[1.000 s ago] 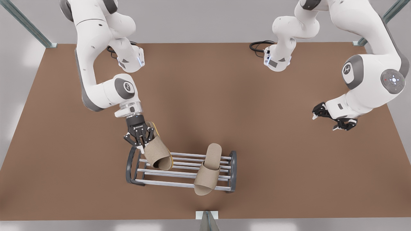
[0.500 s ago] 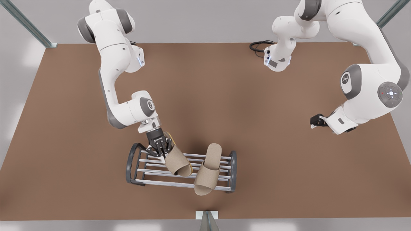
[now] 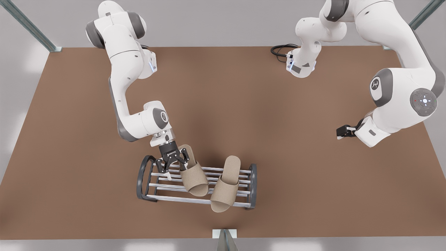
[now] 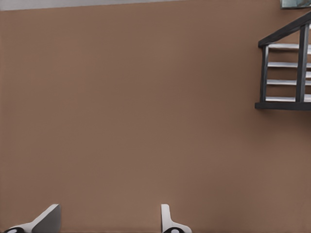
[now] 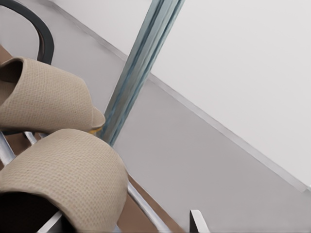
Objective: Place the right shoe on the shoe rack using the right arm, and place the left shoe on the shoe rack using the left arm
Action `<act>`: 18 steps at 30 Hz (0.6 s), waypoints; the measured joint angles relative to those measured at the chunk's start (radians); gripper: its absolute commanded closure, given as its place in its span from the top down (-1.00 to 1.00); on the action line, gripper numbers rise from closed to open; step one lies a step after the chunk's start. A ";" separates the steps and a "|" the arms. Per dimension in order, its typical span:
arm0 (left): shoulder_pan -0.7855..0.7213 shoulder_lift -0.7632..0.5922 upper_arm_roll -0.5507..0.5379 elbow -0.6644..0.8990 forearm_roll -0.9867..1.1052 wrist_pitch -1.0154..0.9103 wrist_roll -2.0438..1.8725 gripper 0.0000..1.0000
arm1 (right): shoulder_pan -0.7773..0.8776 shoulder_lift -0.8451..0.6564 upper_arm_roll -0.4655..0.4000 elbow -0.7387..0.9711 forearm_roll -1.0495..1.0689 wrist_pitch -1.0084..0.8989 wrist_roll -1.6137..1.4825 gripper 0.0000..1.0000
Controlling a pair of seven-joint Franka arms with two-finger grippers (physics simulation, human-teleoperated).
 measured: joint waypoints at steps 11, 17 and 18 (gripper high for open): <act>-0.001 -0.002 0.000 0.000 0.000 -0.007 -0.053 1.00 | 0.000 -0.027 0.001 -0.056 0.000 -0.003 0.005 0.86; -0.001 -0.001 0.000 0.000 0.000 -0.008 -0.071 1.00 | 0.003 -0.105 0.004 -0.105 0.000 -0.006 0.008 0.84; -0.001 -0.001 0.000 0.000 0.000 -0.008 -0.074 1.00 | 0.003 -0.149 0.006 -0.130 0.000 -0.005 0.009 0.84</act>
